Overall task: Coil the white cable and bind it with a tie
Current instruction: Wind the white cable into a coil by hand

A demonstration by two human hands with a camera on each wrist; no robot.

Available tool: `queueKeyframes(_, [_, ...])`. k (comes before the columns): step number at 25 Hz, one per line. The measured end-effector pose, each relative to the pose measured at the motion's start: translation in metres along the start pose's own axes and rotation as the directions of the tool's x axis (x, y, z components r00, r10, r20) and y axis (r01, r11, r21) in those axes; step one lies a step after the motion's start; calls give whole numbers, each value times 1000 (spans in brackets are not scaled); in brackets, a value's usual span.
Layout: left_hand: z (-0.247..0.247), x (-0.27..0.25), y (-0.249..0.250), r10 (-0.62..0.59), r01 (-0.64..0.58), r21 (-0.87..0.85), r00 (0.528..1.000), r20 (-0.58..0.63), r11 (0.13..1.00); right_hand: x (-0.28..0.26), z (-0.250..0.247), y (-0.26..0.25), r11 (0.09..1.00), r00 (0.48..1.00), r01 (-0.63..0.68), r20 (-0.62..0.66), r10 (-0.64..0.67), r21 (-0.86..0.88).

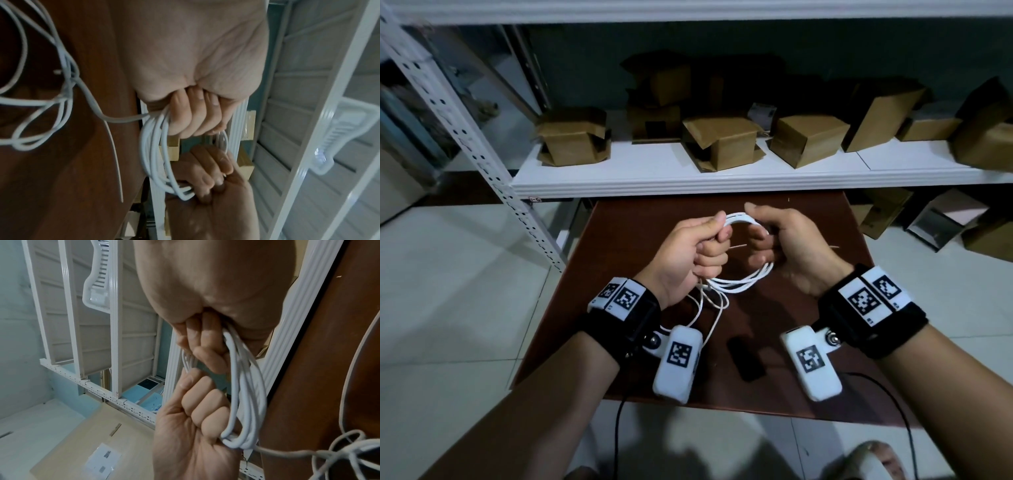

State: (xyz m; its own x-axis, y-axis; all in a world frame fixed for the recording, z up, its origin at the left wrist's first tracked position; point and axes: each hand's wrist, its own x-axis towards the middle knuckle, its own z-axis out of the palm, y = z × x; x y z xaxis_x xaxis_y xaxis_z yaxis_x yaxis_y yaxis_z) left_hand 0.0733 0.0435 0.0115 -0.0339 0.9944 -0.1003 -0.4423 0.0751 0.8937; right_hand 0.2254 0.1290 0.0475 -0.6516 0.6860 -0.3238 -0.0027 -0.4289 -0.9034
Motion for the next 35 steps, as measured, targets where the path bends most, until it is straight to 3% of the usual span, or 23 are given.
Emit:
queueKeyframes(4, [4,3,-7,47,-41,231,999,-22,972,-4,-5,-1,981,988,-112,92,127,-159])
queueKeyframes(9, [10,1,-14,-16,24,494,1000,-21,869,-9,-13,-1,908,961,-141,166,221,-395])
queueKeyframes(13, [10,-1,-13,-40,33,640,999,-4,768,-7,-8,7,869,965,-190,77,251,-457])
queueKeyframes(17, [14,-1,-11,-23,46,478,998,-53,877,-5,-3,9,923,999,-43,3,48,-382])
queueKeyframes(20, [12,1,-6,10,-5,188,1000,-24,982,-3,1,3,994,1000,22,-13,-24,-104])
queueKeyframes(23, [8,1,-3,3,5,-146,998,55,989,1,0,2,985,999,49,-12,-47,164])
queueKeyframes(25, [7,1,-2,13,6,-257,997,74,966,2,-2,1,968,998,52,4,-55,247])
queueKeyframes(29, [4,0,15,-31,27,-213,999,-14,977,-2,-6,-7,973,999,38,18,-43,230])
queueKeyframes(35, [-2,-2,23,13,-19,-106,998,-57,994,-2,-11,-8,983,998,41,38,-49,179])
